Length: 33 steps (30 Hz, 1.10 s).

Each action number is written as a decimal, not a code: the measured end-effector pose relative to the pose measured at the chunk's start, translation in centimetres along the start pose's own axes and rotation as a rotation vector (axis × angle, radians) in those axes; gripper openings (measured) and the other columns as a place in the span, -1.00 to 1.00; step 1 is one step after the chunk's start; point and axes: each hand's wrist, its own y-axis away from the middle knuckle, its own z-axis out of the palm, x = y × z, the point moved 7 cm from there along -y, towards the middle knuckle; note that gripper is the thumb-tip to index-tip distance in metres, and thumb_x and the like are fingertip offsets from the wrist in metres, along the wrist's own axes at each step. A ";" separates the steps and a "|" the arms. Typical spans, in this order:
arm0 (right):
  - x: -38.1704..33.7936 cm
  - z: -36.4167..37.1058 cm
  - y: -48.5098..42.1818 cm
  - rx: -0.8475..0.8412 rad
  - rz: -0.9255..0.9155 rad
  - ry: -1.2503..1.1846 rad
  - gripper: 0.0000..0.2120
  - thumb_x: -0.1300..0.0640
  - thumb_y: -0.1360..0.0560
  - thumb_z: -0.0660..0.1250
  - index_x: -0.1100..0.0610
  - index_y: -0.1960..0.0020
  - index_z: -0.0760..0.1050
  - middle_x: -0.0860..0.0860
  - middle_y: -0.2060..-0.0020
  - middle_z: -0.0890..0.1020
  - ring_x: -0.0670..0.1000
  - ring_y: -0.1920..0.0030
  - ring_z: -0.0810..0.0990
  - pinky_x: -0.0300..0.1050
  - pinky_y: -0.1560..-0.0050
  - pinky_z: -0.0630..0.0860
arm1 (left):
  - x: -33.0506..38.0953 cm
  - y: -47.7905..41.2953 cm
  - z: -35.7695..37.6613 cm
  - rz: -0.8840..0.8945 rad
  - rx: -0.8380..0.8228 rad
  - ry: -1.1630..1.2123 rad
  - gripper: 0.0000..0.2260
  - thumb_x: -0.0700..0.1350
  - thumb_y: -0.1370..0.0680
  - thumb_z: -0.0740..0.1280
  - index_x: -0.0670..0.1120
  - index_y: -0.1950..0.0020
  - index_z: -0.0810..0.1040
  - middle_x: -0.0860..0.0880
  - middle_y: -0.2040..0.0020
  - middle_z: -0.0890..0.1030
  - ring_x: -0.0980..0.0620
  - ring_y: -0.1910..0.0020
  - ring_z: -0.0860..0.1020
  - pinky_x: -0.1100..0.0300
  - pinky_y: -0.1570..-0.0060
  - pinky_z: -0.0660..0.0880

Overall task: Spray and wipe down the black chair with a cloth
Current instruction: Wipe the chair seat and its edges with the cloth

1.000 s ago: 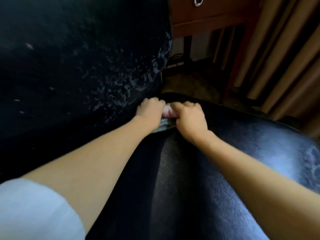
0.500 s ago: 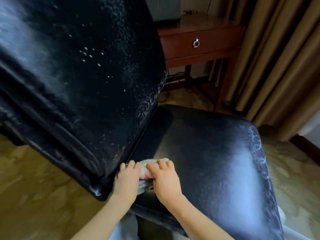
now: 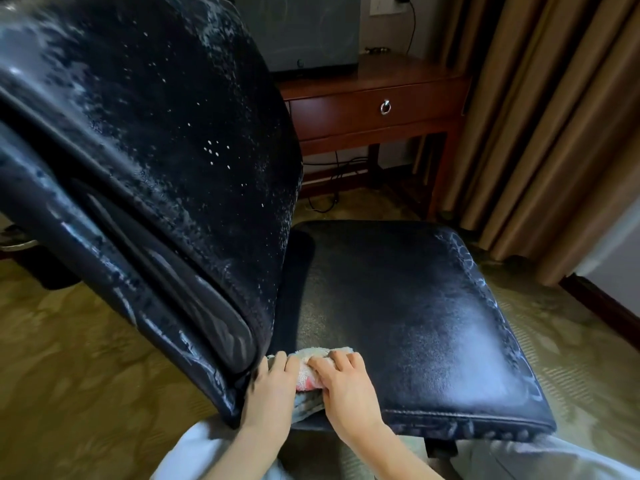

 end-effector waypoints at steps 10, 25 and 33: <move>-0.1 -0.9 0.4 0.021 -0.061 0.030 -0.59 0.13 -0.49 0.33 -0.09 -0.30 0.39 -0.05 -0.22 0.45 0.07 -0.25 0.36 -0.17 -0.13 0.47 | 1.2 0.4 -0.2 -0.025 -0.055 -0.065 -0.64 -0.17 -0.60 0.24 -0.06 -0.37 0.26 -0.04 -0.32 0.30 -0.07 -0.31 0.29 0.14 -0.23 0.39; 5.6 -2.8 -15.8 0.106 -0.058 -0.016 -0.60 0.25 -0.52 0.18 -0.02 -0.31 0.39 0.03 -0.15 0.45 0.08 -0.14 0.33 -0.11 -0.10 0.40 | 2.6 -17.2 -0.7 -0.176 -0.009 -0.137 -0.68 -0.23 -0.58 0.25 -0.11 -0.31 0.28 -0.11 -0.32 0.31 -0.19 -0.33 0.29 -0.04 -0.33 0.34; 9.8 -5.6 -28.4 0.218 -0.101 0.034 -0.63 0.24 -0.55 0.15 0.04 -0.33 0.38 0.10 -0.22 0.47 0.16 -0.18 0.36 -0.05 -0.17 0.29 | 3.3 -32.8 -1.4 -0.140 0.047 -0.200 -0.59 -0.16 -0.53 0.36 -0.15 -0.31 0.30 -0.19 -0.32 0.32 -0.28 -0.29 0.32 -0.11 -0.19 0.38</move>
